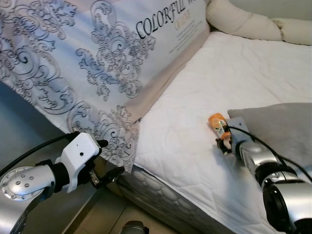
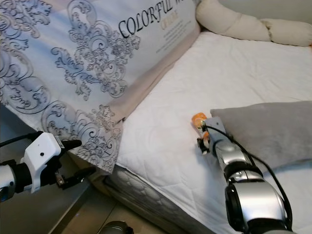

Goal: Clean up the room

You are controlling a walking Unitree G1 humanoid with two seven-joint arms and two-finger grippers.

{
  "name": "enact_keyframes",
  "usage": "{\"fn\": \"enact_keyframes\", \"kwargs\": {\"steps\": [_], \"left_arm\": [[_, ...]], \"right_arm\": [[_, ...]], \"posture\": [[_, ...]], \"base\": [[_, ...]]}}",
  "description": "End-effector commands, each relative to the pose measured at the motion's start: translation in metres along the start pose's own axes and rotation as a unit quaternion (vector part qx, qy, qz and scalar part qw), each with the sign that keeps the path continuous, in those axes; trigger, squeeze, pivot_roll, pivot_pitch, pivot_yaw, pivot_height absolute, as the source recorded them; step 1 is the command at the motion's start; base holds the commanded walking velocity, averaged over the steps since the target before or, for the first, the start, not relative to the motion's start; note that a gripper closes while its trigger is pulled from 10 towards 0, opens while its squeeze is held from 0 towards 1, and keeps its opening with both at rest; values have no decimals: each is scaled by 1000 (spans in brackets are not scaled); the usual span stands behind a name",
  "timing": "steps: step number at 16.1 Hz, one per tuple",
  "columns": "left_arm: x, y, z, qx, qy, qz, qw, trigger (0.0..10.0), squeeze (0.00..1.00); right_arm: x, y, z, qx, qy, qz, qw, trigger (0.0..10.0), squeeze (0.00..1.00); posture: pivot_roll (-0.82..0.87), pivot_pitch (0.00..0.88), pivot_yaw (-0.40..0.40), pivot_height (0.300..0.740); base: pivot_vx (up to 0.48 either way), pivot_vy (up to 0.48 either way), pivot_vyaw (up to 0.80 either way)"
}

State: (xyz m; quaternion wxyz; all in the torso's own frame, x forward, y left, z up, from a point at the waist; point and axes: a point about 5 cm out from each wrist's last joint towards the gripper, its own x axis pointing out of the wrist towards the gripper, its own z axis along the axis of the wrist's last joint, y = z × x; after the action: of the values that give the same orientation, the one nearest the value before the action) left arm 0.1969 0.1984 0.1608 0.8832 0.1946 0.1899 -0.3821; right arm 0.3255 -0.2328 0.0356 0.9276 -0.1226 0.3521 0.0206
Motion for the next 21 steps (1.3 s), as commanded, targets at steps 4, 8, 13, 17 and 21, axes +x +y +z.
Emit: {"fn": "enact_keyframes", "kwargs": {"steps": [4, 8, 13, 17, 21], "left_arm": [[-4, -1, 3, 5, 5, -5, 1000, 10000, 937], [-1, -1, 5, 7, 4, -16, 1000, 10000, 937], [-1, -2, 7, 10, 4, -17, 1000, 10000, 933], [0, -5, 8, 9, 0, -13, 1000, 10000, 933], [1, -6, 12, 7, -10, -21, 1000, 10000, 933]], "right_arm": [[0, 12, -13, 45, 28, 66, 996, 10000, 0], [1, 10, -14, -28, 33, 43, 998, 10000, 0], [-2, -9, -19, -58, 44, -27, 997, 10000, 0], [-2, 1, -47, -33, 80, -21, 996, 10000, 0], [-3, -4, -46, 31, 59, -55, 996, 10000, 0]], "posture": [[383, 8, 77, 740], [381, 5, 87, 740], [399, 9, 77, 740], [407, 11, 69, 740], [408, 13, 72, 740]], "base": [[0, 0, 0], [0, 0, 0], [0, 0, 0], [0, 0, 0], [0, 0, 0]]}}
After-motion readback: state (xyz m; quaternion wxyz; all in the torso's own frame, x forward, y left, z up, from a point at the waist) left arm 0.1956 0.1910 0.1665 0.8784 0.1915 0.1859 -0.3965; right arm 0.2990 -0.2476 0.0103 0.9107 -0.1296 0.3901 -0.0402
